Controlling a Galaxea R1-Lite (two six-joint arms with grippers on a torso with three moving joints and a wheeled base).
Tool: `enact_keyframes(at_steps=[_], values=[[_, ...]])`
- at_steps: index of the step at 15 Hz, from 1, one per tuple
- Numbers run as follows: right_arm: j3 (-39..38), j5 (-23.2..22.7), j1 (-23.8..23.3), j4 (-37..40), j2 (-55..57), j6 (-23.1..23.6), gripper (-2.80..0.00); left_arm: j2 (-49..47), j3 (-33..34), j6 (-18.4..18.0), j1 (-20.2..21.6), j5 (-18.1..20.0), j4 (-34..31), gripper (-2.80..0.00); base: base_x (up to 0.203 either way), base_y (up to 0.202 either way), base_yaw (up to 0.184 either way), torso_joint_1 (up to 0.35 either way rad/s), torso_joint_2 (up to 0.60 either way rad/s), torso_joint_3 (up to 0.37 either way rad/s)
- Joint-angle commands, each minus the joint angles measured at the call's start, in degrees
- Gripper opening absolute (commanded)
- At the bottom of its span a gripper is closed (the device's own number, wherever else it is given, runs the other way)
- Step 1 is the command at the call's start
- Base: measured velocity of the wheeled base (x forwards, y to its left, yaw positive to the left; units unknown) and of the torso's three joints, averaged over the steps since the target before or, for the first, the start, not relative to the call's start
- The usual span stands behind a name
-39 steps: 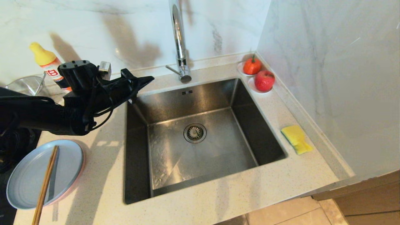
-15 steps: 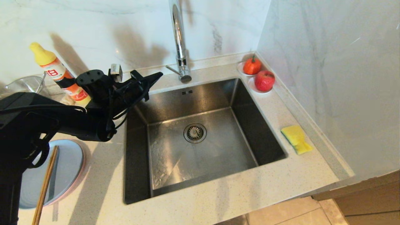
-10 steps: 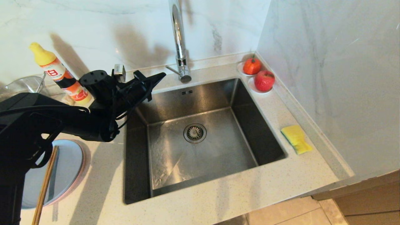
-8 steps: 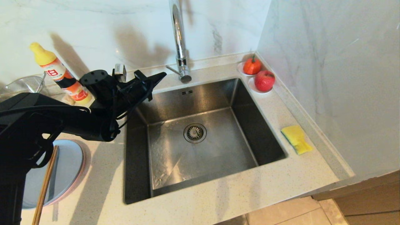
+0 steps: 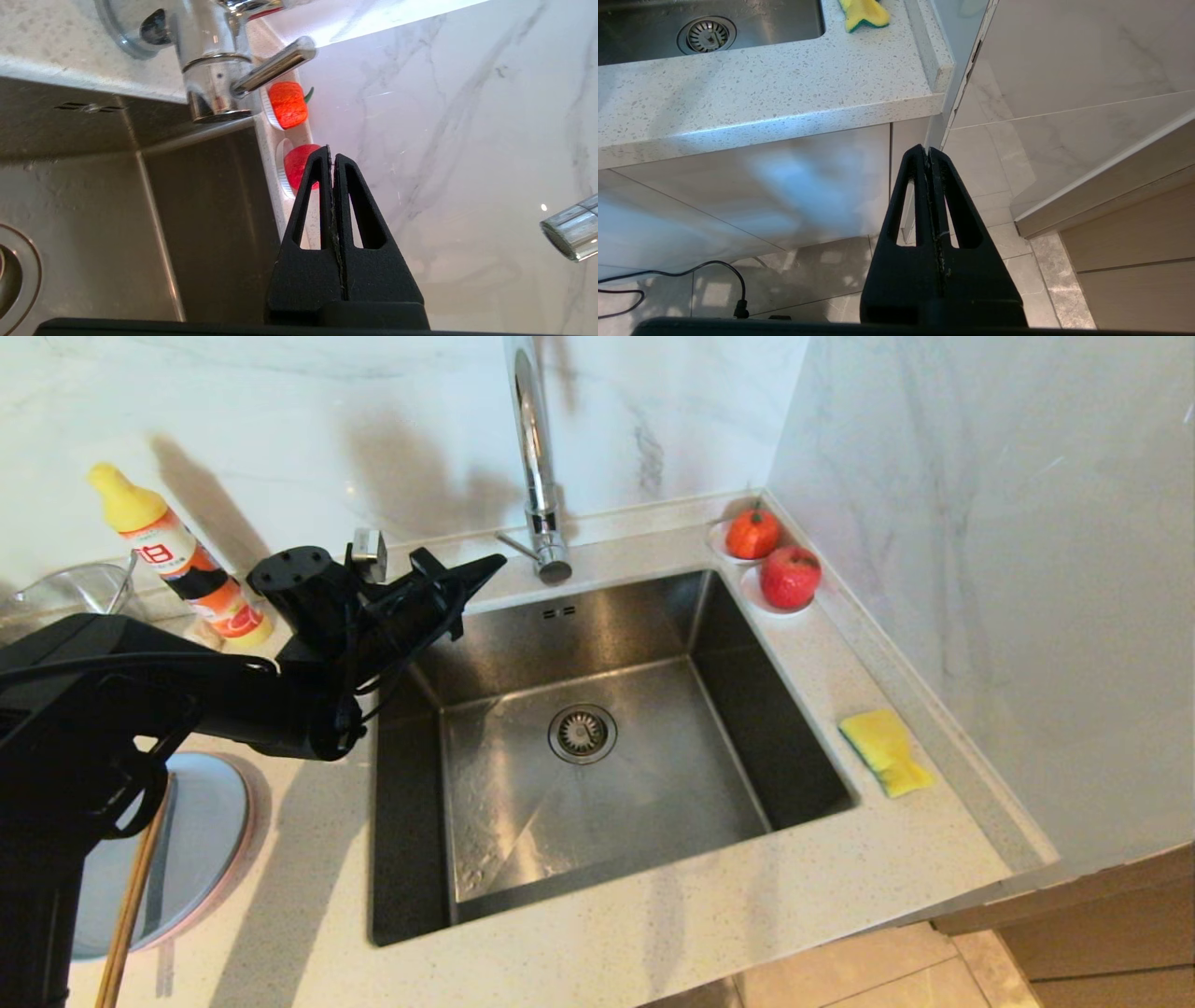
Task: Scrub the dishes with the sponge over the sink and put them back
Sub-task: Turn on the faucet
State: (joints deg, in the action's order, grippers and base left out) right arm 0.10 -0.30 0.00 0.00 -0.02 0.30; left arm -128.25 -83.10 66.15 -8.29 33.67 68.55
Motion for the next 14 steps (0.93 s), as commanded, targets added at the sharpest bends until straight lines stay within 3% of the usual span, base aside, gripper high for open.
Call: enact_keyframes(at_steps=[1,7,11,14], values=[[-0.1,0.0,0.0,0.0,0.0,0.0,-2.80,0.2,0.7,0.4,-0.4,0.2,0.4,-2.80,0.000,0.000,0.000,0.000,0.00,0.000],[0.0,0.0,0.0,0.0,0.0,0.0,-2.80,2.8,1.6,0.4,-0.5,0.3,-0.1,-2.80,0.000,0.000,0.000,0.000,0.00,0.000],[0.0,0.0,0.0,0.0,0.0,0.0,-2.80,5.4,0.0,-0.5,0.3,0.3,-6.8,-2.80,0.000,0.000,0.000,0.000,0.00,0.000],[0.0,0.0,0.0,0.0,0.0,0.0,-2.80,6.7,-4.2,-6.7,0.2,-0.1,-17.5,-2.80,0.000,0.000,0.000,0.000,0.00,0.000]])
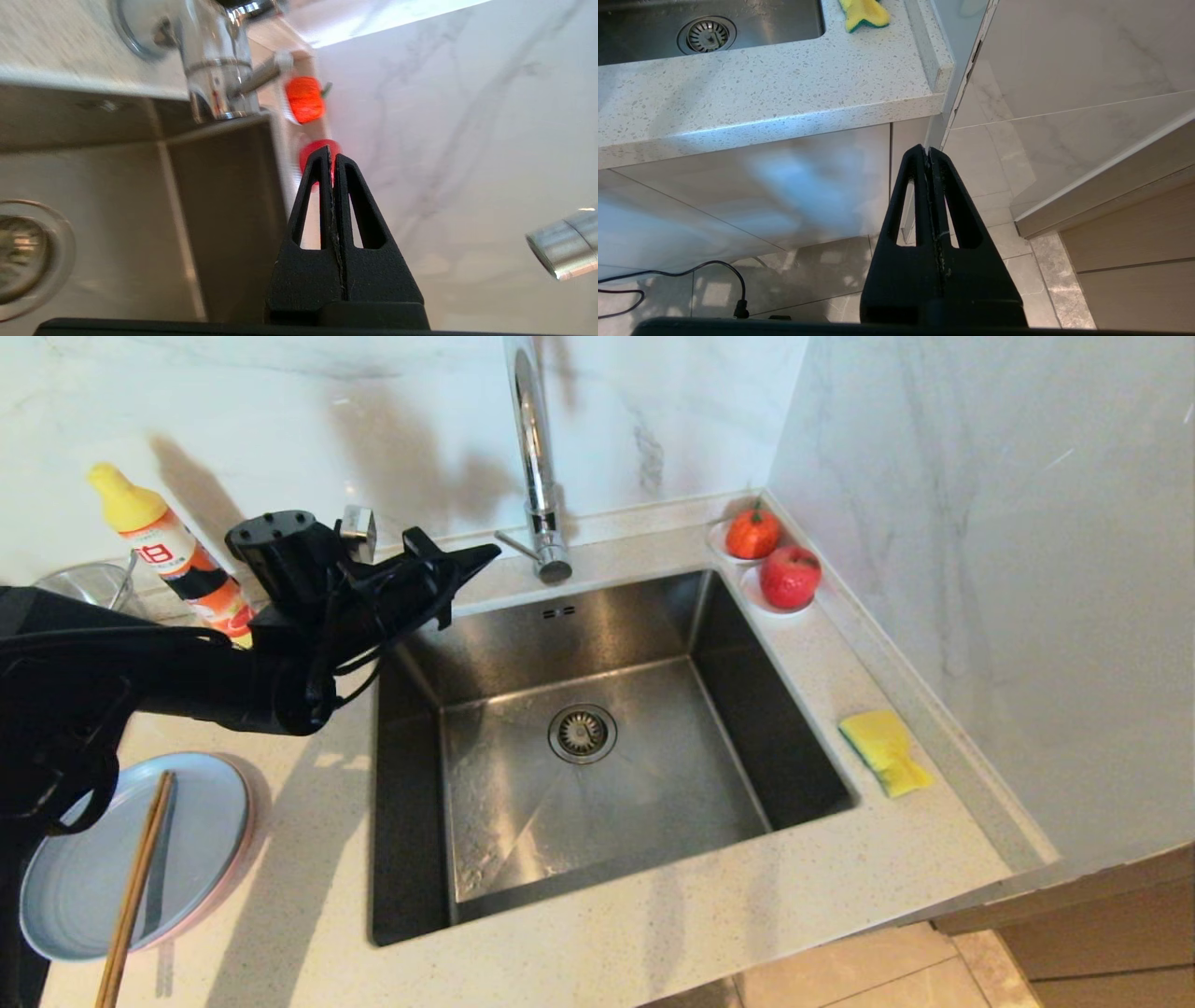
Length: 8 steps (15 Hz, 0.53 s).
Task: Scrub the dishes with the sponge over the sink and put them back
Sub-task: Turn on the faucet
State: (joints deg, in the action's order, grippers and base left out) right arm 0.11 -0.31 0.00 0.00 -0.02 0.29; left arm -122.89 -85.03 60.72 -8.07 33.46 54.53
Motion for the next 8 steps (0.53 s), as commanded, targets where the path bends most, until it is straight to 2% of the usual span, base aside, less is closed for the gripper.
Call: enact_keyframes(at_steps=[1,3,8], values=[[0.0,0.0,0.0,0.0,0.0,0.0,-2.80,1.5,-4.5,-2.2,-0.1,0.0,-6.7,-2.80,0.000,0.000,0.000,0.000,0.00,0.000],[-0.1,0.0,0.0,0.0,0.0,0.0,-2.80,1.4,-9.1,-4.8,-0.1,-0.4,-13.5,-2.80,0.000,0.000,0.000,0.000,0.00,0.000],[0.0,0.0,0.0,0.0,0.0,0.1,-2.80,-3.2,-22.8,-11.8,-0.2,-7.4,-29.8,-2.80,0.000,0.000,0.000,0.000,0.00,0.000]])
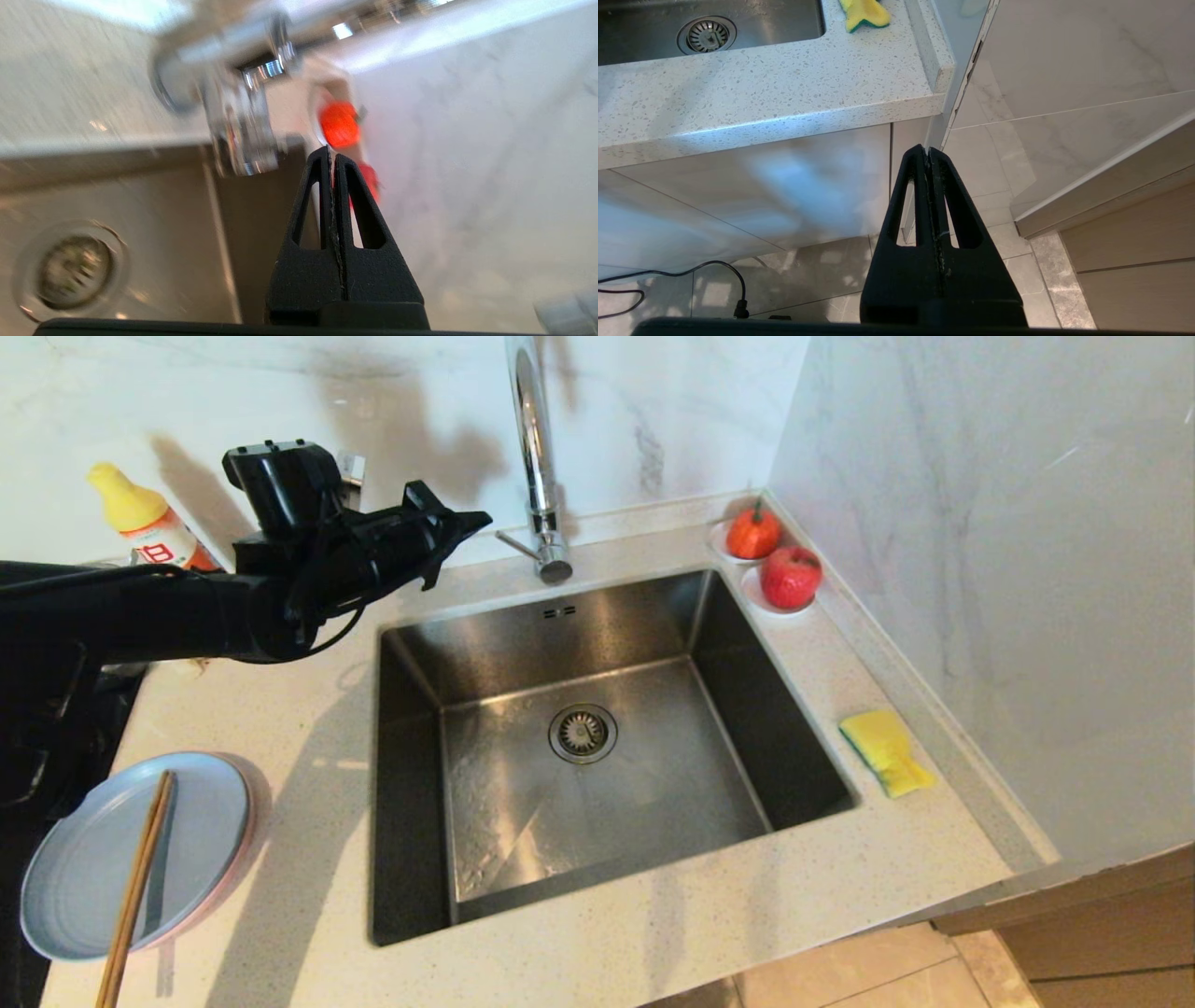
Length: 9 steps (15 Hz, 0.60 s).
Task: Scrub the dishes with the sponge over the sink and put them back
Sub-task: Turn on the faucet
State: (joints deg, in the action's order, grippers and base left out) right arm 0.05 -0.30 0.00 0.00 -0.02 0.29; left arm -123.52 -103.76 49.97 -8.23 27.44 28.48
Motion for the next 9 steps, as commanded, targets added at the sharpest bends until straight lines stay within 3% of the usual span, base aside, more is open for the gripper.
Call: enact_keyframes(at_steps=[1,9], values=[[0.0,0.0,0.0,0.0,0.0,0.0,-2.80,-3.1,-4.4,-3.4,-0.2,-2.4,-4.9,-2.80,0.000,0.000,0.000,0.000,0.00,0.000],[0.0,0.0,0.0,0.0,0.0,0.1,-2.80,-3.9,-4.3,-4.9,-0.6,-4.0,-4.4,-2.80,0.000,0.000,0.000,0.000,0.00,0.000]])
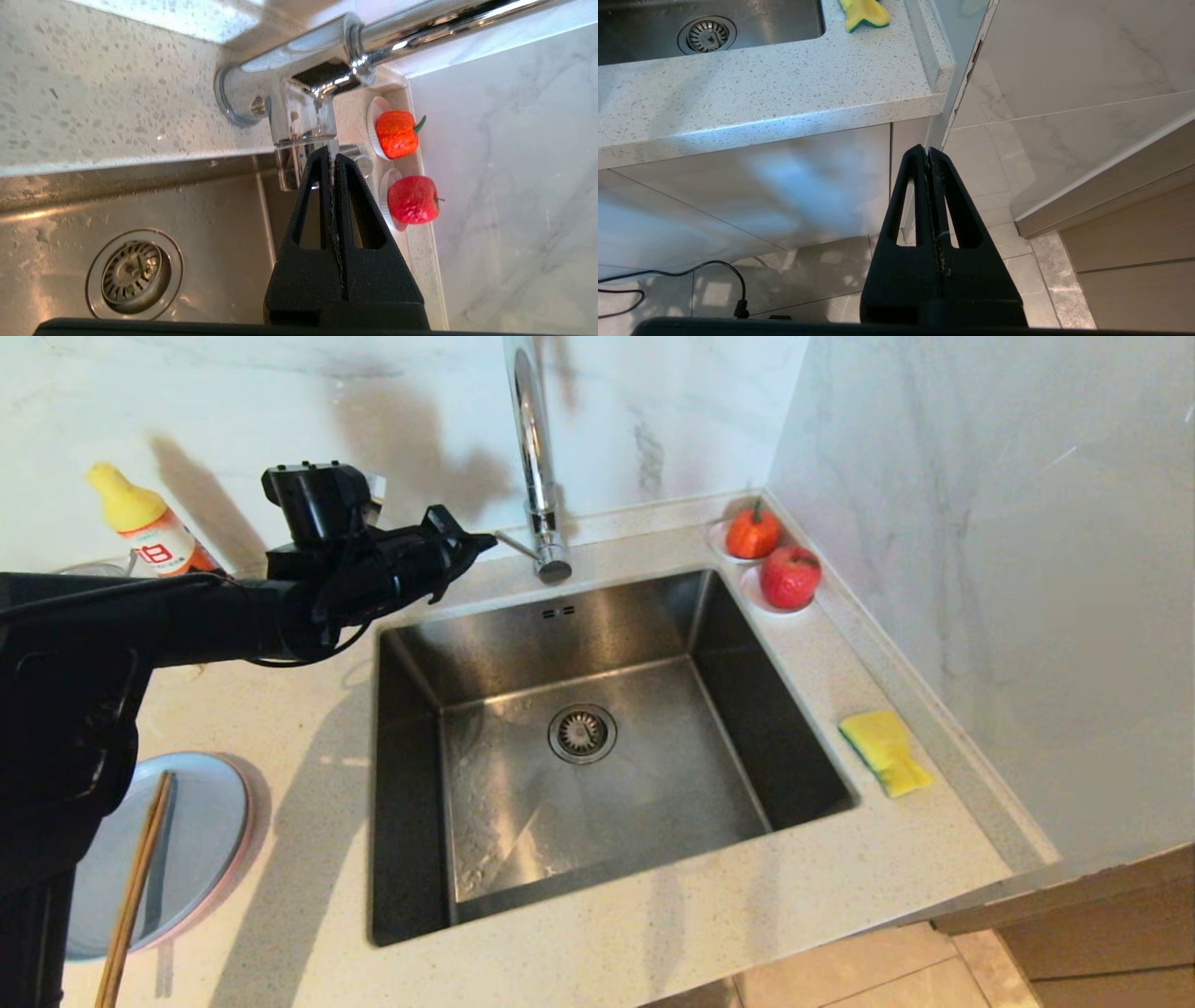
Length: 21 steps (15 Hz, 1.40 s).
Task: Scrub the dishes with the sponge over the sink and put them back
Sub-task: Turn on the faucet
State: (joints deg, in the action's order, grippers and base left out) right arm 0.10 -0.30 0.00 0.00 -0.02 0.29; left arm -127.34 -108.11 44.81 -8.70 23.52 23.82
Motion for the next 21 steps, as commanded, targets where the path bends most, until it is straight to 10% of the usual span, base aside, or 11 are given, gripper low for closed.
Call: enact_keyframes(at_steps=[1,21], values=[[0.0,0.0,0.0,0.0,0.0,0.0,-2.80,0.1,0.0,0.4,-0.1,-0.1,0.6,-2.80,0.000,0.000,0.000,0.000,0.00,0.000],[0.0,0.0,0.0,0.0,0.0,0.0,-2.80,-1.3,0.0,-2.9,-3.1,-5.2,4.6,-2.80,0.000,0.000,0.000,0.000,0.00,0.000]])
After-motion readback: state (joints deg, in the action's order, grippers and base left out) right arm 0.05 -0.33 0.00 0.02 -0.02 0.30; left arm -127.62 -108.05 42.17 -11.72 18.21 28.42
